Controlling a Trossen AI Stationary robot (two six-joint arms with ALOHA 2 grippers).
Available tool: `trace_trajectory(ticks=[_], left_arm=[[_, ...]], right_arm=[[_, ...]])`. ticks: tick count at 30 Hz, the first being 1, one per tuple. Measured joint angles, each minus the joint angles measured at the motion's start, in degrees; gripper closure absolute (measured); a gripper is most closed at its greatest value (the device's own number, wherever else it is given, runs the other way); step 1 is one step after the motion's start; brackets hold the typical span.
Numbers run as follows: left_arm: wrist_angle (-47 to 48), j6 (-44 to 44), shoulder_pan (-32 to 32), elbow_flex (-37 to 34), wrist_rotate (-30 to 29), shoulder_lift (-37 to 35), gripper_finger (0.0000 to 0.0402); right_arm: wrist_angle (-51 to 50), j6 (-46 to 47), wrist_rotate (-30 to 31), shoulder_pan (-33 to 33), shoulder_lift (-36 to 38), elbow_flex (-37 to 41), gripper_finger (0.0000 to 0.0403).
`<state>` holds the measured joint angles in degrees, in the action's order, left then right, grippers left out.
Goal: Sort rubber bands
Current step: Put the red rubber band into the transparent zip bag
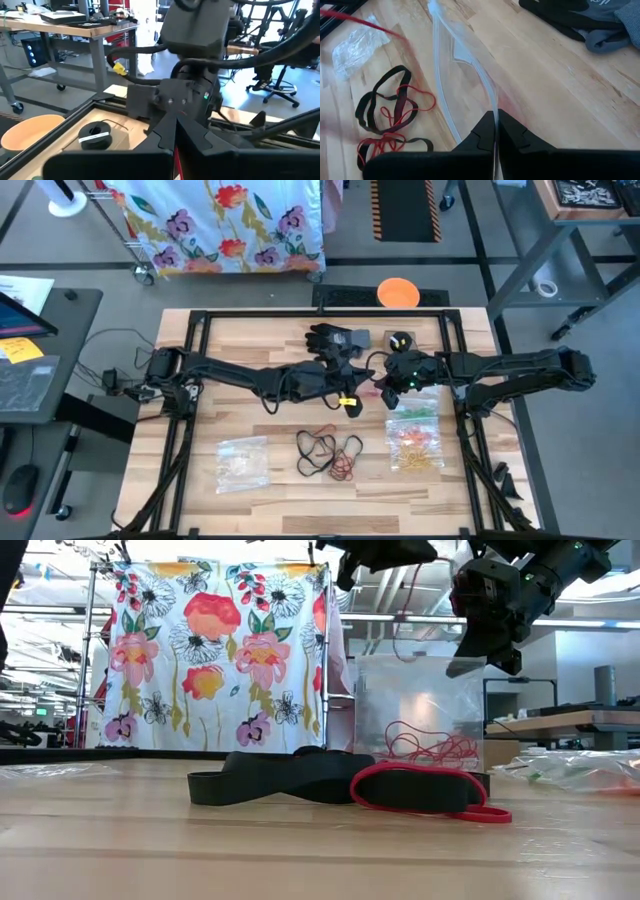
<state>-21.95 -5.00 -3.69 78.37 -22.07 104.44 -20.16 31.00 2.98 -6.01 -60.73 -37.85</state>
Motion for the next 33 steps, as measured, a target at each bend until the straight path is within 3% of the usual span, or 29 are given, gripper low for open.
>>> trace_trajectory(ticks=[13, 20, 33], left_arm=[[-2.48, -0.23, 3.09, 0.00, 1.50, -0.15, 0.0401], [0.31, -1.53, 3.94, 0.00, 5.56, -0.61, 0.0401], [0.23, 1.93, 1.75, -0.01, 2.08, -0.31, 0.0401]], right_arm=[[-0.07, -1.26, 0.02, 0.00, -0.01, 0.00, 0.0391], [-0.21, -3.65, 0.02, 0.00, 0.00, 0.00, 0.0391], [-0.17, -3.63, 0.02, 0.03, -0.02, 0.00, 0.0391]])
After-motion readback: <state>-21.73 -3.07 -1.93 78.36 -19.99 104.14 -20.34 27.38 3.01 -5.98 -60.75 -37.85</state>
